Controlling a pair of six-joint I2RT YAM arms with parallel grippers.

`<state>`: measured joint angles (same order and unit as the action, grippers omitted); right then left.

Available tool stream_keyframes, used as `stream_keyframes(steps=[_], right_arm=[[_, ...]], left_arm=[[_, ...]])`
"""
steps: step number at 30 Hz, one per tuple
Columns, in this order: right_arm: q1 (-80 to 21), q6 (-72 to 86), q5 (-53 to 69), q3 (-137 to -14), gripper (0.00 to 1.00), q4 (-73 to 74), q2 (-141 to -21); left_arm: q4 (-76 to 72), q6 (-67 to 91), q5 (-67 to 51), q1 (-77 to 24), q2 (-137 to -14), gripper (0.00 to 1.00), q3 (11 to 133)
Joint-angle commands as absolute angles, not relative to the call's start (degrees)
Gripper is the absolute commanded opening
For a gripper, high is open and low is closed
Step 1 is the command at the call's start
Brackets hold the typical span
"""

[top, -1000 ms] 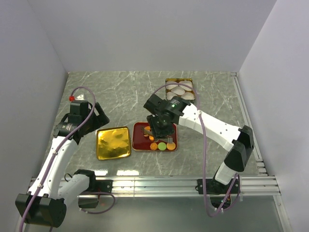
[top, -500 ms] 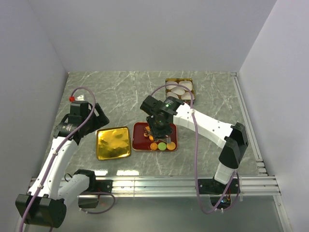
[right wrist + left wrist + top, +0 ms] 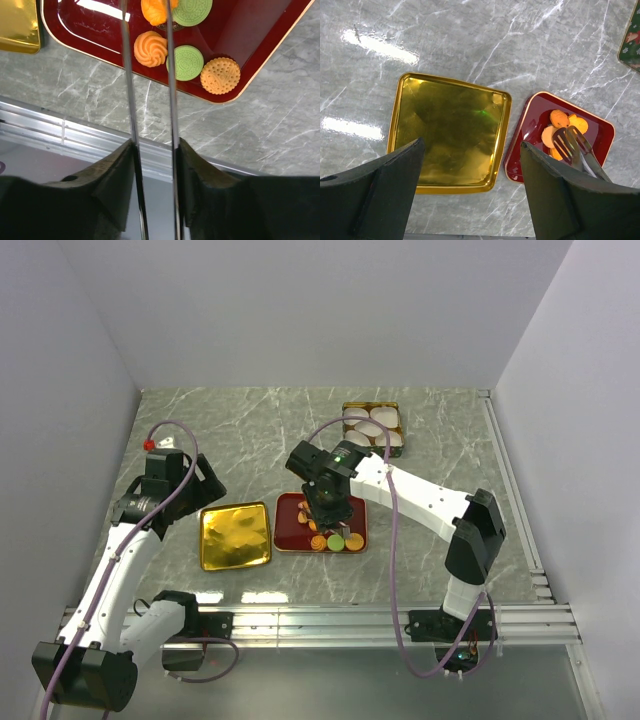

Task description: Pack the cookies

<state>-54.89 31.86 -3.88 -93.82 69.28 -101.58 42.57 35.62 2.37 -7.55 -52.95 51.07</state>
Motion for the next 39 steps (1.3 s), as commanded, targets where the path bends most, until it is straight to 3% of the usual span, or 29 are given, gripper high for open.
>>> stream_keyframes(steps=[1, 9, 28, 35, 39], right_arm=[[-55.4, 31.8, -5.2, -96.1, 0.42, 68.6, -102.0], [-55.4, 31.7, -5.2, -96.9, 0.33, 68.8, -102.3], [-54.2, 29.0, -8.3, -114.2, 0.31, 77.6, -100.7], [-47.2, 25.1, -7.2, -121.9, 0.28, 77.4, -104.1], [-38.2, 23.5, -3.6, -124.4, 0.27, 75.7, -106.0]], left_arm=[[40.8, 35.4, 2.0, -7.7, -52.0, 0.83, 51.1], [40.8, 35.5, 2.3, -7.7, -52.0, 0.83, 51.1], [40.5, 35.9, 2.7, -7.6, -51.9, 0.82, 50.9], [40.3, 35.8, 2.5, -7.7, -51.2, 0.83, 50.7], [39.8, 35.8, 2.4, -7.7, -50.5, 0.84, 50.4]])
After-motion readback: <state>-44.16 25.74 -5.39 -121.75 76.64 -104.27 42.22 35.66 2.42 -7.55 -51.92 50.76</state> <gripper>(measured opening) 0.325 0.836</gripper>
